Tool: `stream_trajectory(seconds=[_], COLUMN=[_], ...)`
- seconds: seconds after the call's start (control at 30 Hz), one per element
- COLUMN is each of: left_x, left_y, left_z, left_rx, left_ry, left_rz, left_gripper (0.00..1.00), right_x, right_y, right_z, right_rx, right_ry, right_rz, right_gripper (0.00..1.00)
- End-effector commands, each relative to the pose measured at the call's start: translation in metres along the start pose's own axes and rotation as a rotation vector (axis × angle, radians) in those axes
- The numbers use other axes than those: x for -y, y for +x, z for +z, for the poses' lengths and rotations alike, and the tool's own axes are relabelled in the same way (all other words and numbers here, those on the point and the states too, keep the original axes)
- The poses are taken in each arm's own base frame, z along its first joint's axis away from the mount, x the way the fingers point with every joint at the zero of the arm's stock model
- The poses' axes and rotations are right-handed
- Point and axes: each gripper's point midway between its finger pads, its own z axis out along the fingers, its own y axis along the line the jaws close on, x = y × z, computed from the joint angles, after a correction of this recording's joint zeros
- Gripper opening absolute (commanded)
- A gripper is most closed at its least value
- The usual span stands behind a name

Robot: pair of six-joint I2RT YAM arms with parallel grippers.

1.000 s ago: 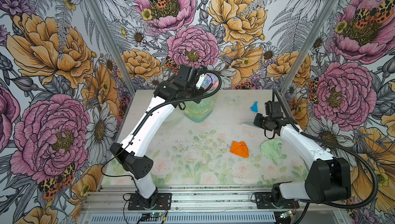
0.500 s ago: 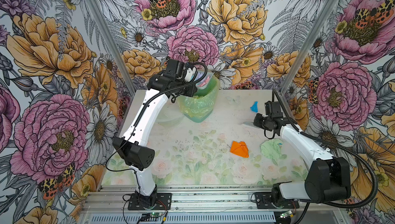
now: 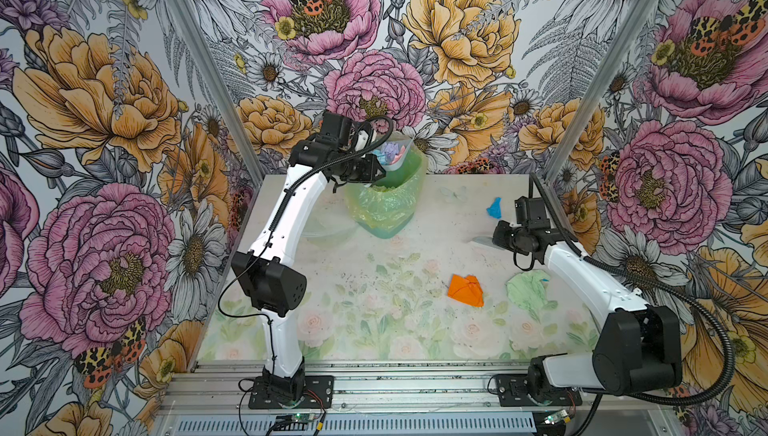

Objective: Sweep away the paper scraps from the table
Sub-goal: 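Tilt the dustpan over the bin with the left gripper to dump the scraps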

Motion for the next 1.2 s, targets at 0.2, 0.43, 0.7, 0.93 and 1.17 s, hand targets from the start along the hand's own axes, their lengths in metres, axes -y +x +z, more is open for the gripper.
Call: stream_trajectory(seconds=[0.2,0.43,0.7,0.93,1.17], left_x=[0.014,0.011,0.014,0.019,0.022], left_y=[-0.012,-0.013,-0.021,-0.022,-0.022], left_z=[-0.006,0.002,0.001,-0.001,-0.007], left_rx=[0.011,-0.007,-0.005,-0.019,-0.022], left_ry=[0.137,0.185,0.252,0.312,0.356], left_rz=[-0.059,-0.097,-0.136,-0.164,-0.191], left_gripper=[0.23,0.23,0.22,0.23,0.23], right_x=[0.0,0.0,0.0,0.001,0.001], right_y=[-0.002,-0.002,-0.003,0.0,0.0], right_z=[0.001,0.001,-0.002,0.0,-0.001], right_rx=[0.004,0.005,0.012,0.005,0.006], right_ry=[-0.004,-0.004,-0.004,-0.004,-0.004], right_rz=[-0.006,-0.01,-0.013,-0.016,-0.017], right_gripper=[0.0,0.0,0.0,0.0,0.0])
